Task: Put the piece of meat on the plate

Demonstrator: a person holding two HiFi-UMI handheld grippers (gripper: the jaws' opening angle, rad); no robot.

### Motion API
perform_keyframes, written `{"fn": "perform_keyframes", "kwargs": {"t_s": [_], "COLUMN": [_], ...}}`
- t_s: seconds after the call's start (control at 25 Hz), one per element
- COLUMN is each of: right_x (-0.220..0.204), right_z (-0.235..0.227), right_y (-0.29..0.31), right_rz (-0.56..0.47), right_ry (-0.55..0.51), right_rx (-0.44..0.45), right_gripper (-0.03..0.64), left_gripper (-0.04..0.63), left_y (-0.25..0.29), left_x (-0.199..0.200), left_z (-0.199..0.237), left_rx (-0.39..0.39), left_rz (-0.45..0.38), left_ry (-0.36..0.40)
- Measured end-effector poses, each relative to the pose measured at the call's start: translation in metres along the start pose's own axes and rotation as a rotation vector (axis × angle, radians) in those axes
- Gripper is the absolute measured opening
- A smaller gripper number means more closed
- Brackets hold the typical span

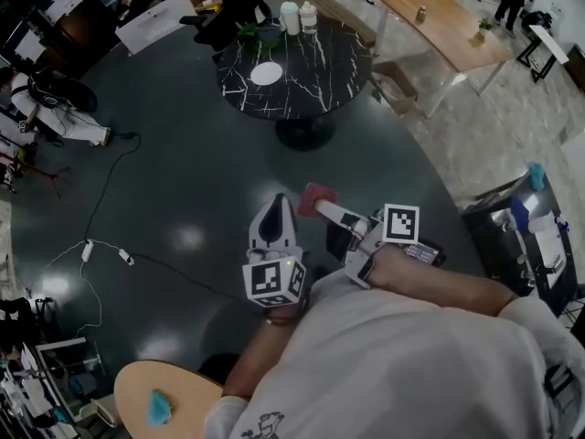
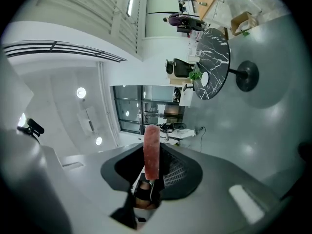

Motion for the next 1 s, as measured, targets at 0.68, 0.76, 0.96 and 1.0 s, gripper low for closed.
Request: {"fn": "perform_keyframes", "kwargs": {"t_s": [0.68,0.76,0.96,1.0], "right_x": [0.001,0.007,0.034,0.042], "right_z": [-0.010,-0.013,-0.033,-0.036], "right_y": [0.070,0.080,0.103,0.107], "right_rz": [0.096,0.105,0.121,0.123], "right_ry": [0.034,0.032,0.030,0.033], "right_rx": [0.072,0.083,0.091,0.092], "right_gripper": [0.086,0.086,0.086,0.086], "left_gripper": [0.006,0.006,0.006,0.006], "left_y": [0.011,0.019,0.053,0.062], "left_x": [0.018,0.022,0.024,0.025], "left_z": [0.050,0.055,0.069,0.071], "left_rx": [0.083,0.094,0.107,0.110], "left_rz": [-0.027,-0.034,-0.032,-0.032], "left_ry": [0.023,0.035,0.043,0.044]}}
Point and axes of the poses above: the fingertips, and each gripper's own axes: y forward along the fingers, z to its left, x out of its top, the point moved 8 cm from there along -y, backward along the fingers, and after that the axes turned 14 degrees about -y, right-handed, at the moved point
